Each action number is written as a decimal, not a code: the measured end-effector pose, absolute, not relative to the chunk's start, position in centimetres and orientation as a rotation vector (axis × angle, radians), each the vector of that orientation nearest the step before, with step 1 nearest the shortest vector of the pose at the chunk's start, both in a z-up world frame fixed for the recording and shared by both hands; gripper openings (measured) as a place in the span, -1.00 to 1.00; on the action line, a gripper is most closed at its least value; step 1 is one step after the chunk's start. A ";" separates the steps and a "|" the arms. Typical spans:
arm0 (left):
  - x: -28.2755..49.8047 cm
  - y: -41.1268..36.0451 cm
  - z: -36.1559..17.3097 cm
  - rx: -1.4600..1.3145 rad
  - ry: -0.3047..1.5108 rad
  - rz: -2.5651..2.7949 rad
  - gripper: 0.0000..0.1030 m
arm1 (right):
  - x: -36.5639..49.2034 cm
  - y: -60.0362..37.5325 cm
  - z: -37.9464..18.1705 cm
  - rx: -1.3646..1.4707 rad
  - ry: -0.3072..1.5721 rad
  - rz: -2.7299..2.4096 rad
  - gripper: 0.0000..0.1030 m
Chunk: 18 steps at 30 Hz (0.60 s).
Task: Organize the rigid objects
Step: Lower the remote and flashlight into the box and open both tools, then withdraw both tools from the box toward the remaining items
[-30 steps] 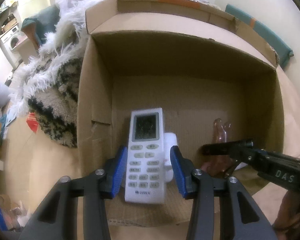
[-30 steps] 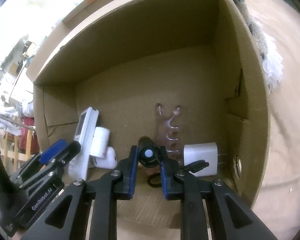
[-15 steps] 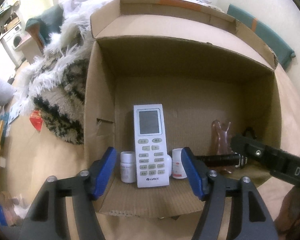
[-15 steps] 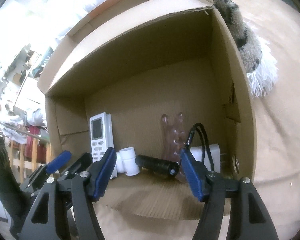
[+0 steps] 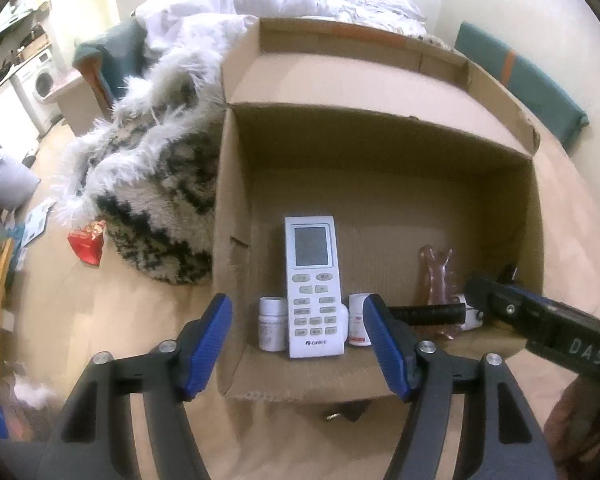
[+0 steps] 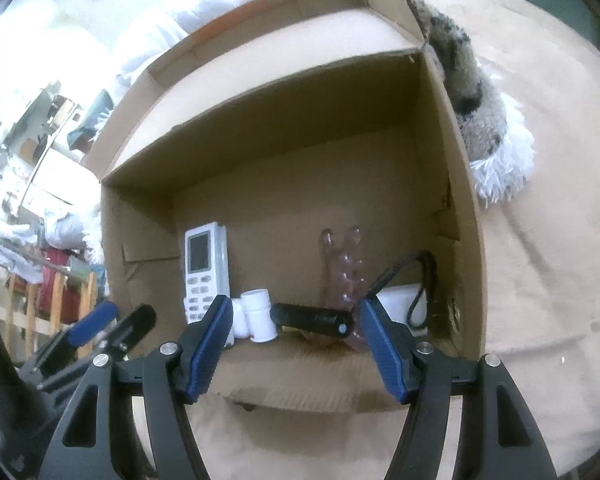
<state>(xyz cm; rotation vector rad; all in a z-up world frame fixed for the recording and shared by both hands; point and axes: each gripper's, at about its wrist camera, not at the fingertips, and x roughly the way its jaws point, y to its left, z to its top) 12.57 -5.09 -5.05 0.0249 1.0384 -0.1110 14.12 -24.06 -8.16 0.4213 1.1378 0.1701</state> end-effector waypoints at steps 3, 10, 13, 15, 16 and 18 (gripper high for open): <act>11.6 -4.6 -4.4 0.033 1.025 -0.103 0.30 | 13.2 -24.0 -7.8 0.423 1.140 0.181 0.36; 9.4 -2.7 -4.9 0.004 1.066 -0.070 0.31 | 10.5 -24.2 -7.6 0.469 1.152 0.207 0.36; 8.5 -1.7 -5.5 -0.028 1.096 -0.056 0.31 | 9.3 -24.1 -8.5 0.526 1.181 0.215 0.36; 8.0 -1.0 -5.8 -0.054 1.116 -0.042 0.31 | 8.7 -23.8 -9.1 0.553 1.202 0.225 0.36; 7.7 -0.6 -6.1 -0.069 1.133 -0.032 0.31 | 8.5 -23.5 -9.4 0.561 1.214 0.228 0.36; 7.4 0.0 -6.6 -0.091 1.168 -0.009 0.31 | 8.3 -22.9 -10.2 0.576 1.244 0.243 0.36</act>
